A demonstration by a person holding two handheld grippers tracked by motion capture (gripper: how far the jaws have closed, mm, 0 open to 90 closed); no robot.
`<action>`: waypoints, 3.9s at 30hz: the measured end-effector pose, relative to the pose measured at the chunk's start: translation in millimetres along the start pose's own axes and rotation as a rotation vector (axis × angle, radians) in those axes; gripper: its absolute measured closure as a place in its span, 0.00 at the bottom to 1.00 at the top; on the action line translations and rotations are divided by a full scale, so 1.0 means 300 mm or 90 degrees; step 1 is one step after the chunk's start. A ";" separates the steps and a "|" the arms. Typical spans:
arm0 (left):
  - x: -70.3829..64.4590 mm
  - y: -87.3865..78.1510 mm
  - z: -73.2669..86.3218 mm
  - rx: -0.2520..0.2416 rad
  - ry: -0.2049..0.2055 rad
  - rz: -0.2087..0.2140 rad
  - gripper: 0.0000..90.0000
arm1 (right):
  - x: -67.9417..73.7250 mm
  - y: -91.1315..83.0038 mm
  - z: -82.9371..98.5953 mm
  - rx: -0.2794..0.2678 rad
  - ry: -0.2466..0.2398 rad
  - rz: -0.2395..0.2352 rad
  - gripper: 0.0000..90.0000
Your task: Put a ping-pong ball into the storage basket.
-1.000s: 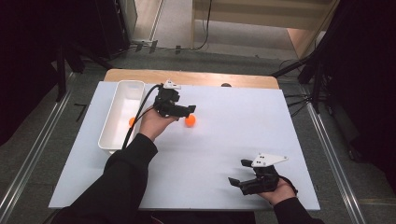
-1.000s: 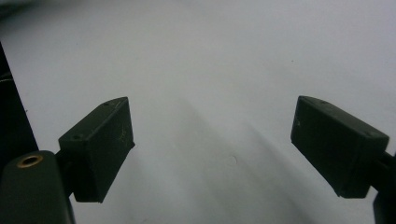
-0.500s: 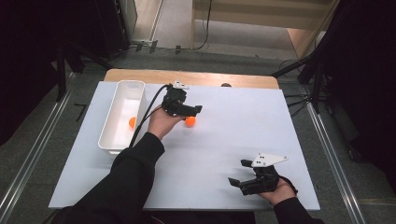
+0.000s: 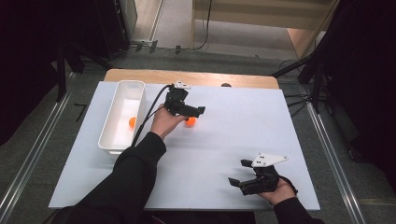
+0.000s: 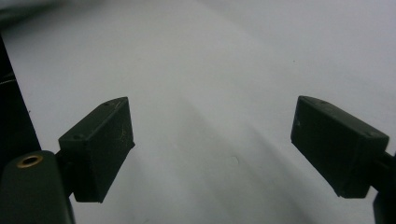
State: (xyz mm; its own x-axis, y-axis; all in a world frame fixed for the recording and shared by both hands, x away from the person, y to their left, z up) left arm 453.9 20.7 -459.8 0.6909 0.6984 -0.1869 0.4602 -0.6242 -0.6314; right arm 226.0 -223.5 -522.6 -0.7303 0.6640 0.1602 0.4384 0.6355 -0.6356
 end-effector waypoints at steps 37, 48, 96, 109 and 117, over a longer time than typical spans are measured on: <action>0.026 0.049 0.075 0.004 0.007 -0.035 0.00 | 0.001 0.000 0.001 0.000 0.001 0.001 0.13; 0.029 0.065 0.104 0.008 0.002 -0.030 0.00 | 0.001 0.000 0.002 0.002 0.001 0.001 0.13; 0.029 0.143 0.217 0.080 0.068 -0.104 0.01 | 0.003 0.002 0.003 0.006 0.002 0.002 0.13; 0.012 0.122 0.229 0.056 0.074 -0.094 0.19 | 0.003 0.002 0.004 0.008 0.000 0.003 0.13; 0.007 0.109 0.231 0.048 0.060 -0.106 0.36 | 0.003 0.002 0.003 0.007 0.002 0.004 0.13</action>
State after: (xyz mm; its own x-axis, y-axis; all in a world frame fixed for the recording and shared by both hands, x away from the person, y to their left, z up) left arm 431.6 25.9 -533.2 0.6599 0.7514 -0.0062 0.5318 -0.4729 -0.7026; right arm 225.2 -223.0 -523.6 -0.7260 0.6693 0.1577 0.4374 0.6265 -0.6451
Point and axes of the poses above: each handheld gripper's, and its own axes: y roughly forward along the jaws, z roughly out of its underside, x roughly to its left, the point moved 3 cm from there along y, roughly forward along the jaws, and after that the axes turned 3 degrees about -y, right-handed, at the moved point
